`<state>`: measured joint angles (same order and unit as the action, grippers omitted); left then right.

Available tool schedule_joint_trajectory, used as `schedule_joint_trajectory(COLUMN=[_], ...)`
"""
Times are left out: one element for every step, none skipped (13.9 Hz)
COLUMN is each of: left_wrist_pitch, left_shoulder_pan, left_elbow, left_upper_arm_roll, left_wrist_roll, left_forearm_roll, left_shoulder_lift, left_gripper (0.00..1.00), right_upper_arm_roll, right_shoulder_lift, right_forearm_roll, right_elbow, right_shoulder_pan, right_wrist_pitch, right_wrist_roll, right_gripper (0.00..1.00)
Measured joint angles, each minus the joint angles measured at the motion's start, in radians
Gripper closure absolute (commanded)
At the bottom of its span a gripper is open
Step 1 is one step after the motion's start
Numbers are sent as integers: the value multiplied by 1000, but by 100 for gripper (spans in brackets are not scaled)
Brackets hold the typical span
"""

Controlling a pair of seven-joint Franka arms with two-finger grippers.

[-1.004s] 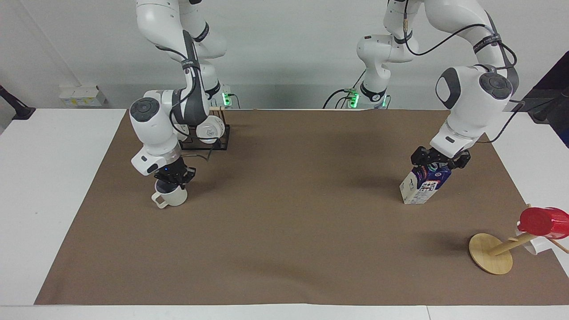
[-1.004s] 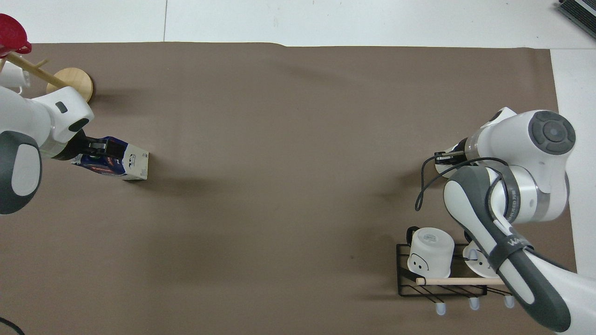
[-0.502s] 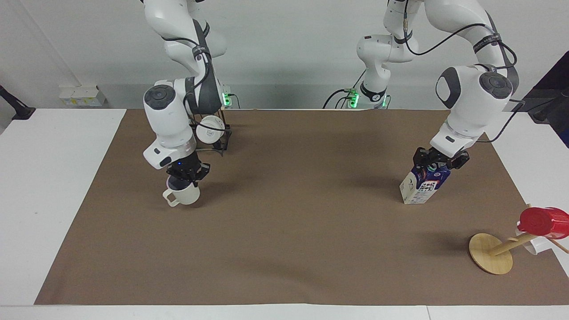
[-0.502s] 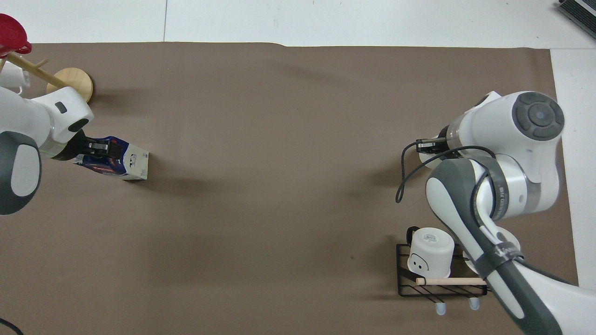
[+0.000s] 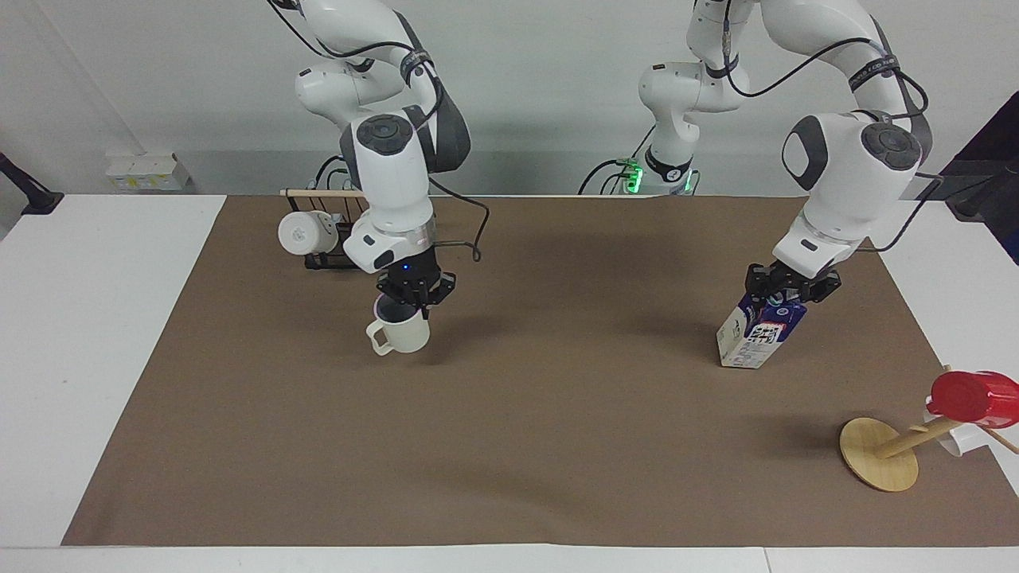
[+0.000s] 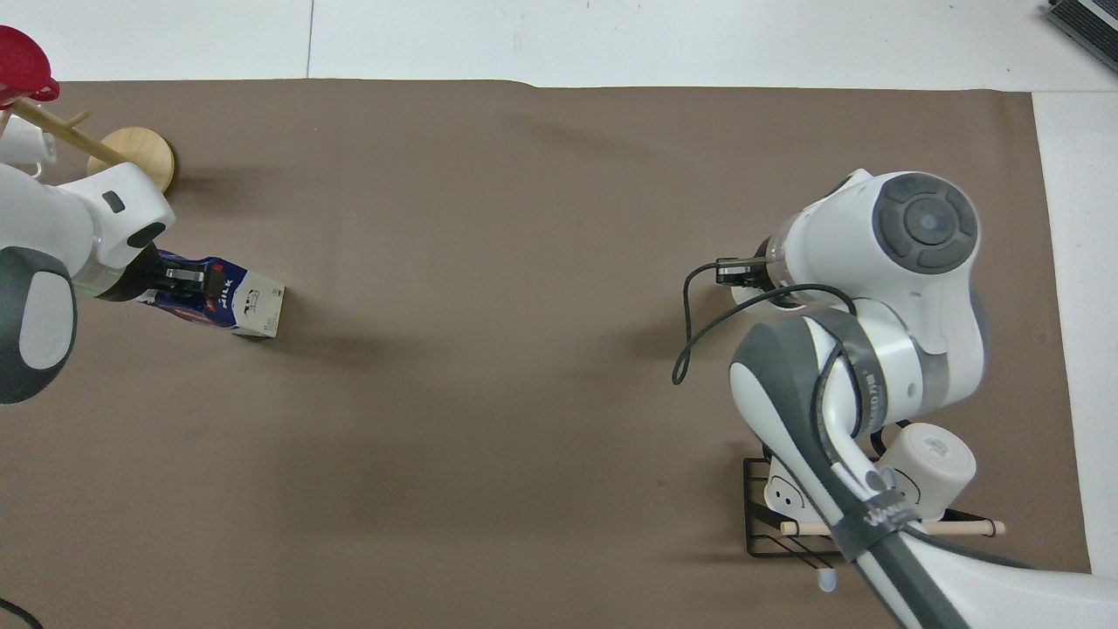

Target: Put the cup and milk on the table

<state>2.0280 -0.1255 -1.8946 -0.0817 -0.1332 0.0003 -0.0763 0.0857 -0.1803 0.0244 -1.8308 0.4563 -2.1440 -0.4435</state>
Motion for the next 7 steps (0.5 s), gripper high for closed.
schedule_joint_trajectory(left_wrist_pitch=[-4,-12,-27,-49,-77,-106,-131], left_shoulder_pan=[0,0,0,-1,-1,-2,-4], left_elbow=[7,17,35,62,93,125,153], left_upper_arm_roll=[0,1,2,3,4,5,6], left_wrist_roll=[0,0,0,0,0,0,1], left_forearm_roll=[0,0,0,0,0,0,0], left_shoulder_lift=[4,9,14,18,20,22,22], left_gripper=[46,46,46,46,46,46,46], right_upper_arm_roll=[0,0,0,0,0,0,0], right_shoulder_lift=[-13,-31,-53,-76,-99,-120,-142], right_forearm_roll=[0,0,0,0,0,3,10], right_elbow=[18,37,57,74,85,93,97], right_shoulder_pan=[26,53,79,103,124,144,165], right_wrist_pitch=[4,5,5,5,5,5,1], right_wrist_roll=[-38,-76,-112,-141,-167,-196,-233], right_gripper=[100,100,100,100,100,100,100])
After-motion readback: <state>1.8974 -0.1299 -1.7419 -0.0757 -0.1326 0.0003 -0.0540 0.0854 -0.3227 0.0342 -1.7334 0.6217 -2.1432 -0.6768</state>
